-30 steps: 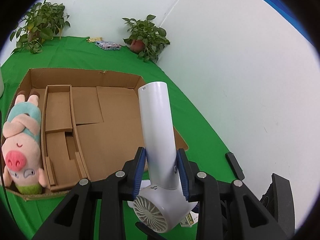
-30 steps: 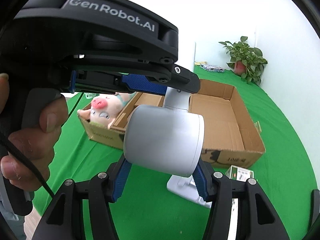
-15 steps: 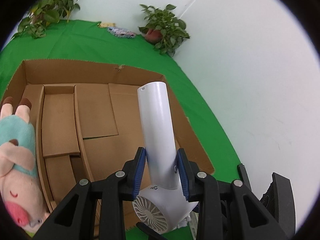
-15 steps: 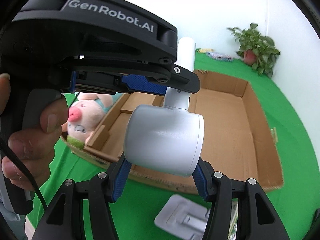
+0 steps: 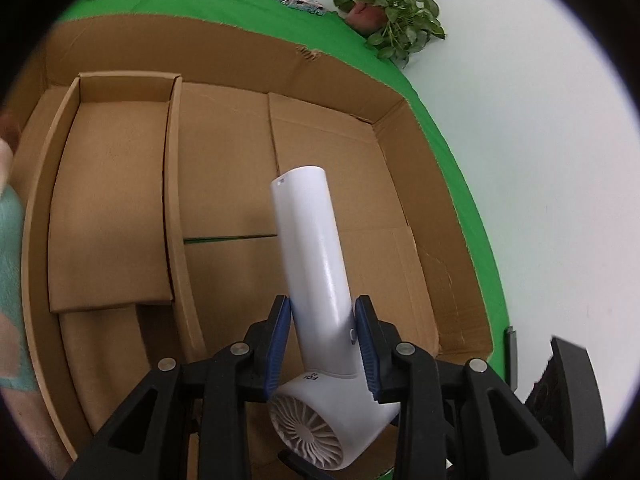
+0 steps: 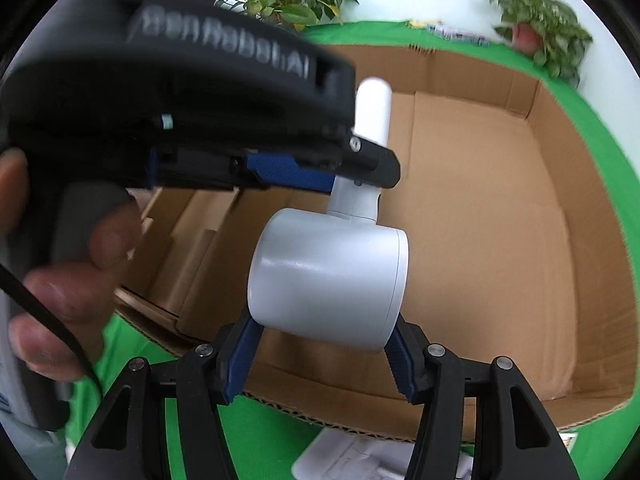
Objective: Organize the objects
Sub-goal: 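Lower the hair dryer into the box beside the brown insert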
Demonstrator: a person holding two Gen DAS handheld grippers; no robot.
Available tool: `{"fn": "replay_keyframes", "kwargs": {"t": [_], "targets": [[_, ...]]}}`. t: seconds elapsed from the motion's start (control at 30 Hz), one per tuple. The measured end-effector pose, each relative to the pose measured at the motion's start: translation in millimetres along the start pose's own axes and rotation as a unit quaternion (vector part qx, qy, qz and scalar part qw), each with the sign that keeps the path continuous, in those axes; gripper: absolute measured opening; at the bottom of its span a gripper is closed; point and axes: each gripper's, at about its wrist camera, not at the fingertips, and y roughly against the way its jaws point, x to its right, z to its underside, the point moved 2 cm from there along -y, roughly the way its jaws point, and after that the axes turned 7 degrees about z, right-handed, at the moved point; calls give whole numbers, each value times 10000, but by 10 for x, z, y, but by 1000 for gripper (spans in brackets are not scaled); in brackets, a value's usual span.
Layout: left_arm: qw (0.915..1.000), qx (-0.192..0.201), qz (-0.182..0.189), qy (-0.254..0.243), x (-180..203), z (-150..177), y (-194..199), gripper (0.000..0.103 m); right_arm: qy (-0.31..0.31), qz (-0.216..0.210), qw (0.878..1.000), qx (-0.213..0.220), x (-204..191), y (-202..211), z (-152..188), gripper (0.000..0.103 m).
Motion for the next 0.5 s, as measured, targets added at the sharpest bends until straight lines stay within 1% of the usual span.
{"fn": "replay_keyframes", "kwargs": {"t": [0.07,0.27,0.4,0.5], "targets": [[10000,-18,-63,38,-6,-16,6,32,-113,-164,9998,-83,21,-50,-40,55],[9998,-128,-119,64,-4,-9,77,33,-144,-228,9995,-146,-31,-78,-81,55],[9997,-92,-201,33,-12,-18,94,31,-138,-203,9995,-177,-78,-84,-107,55],[9999,-25,-128,33,-25,-24,157,32,-219,-107,9994,-226,-63,-102,-136,56]]}}
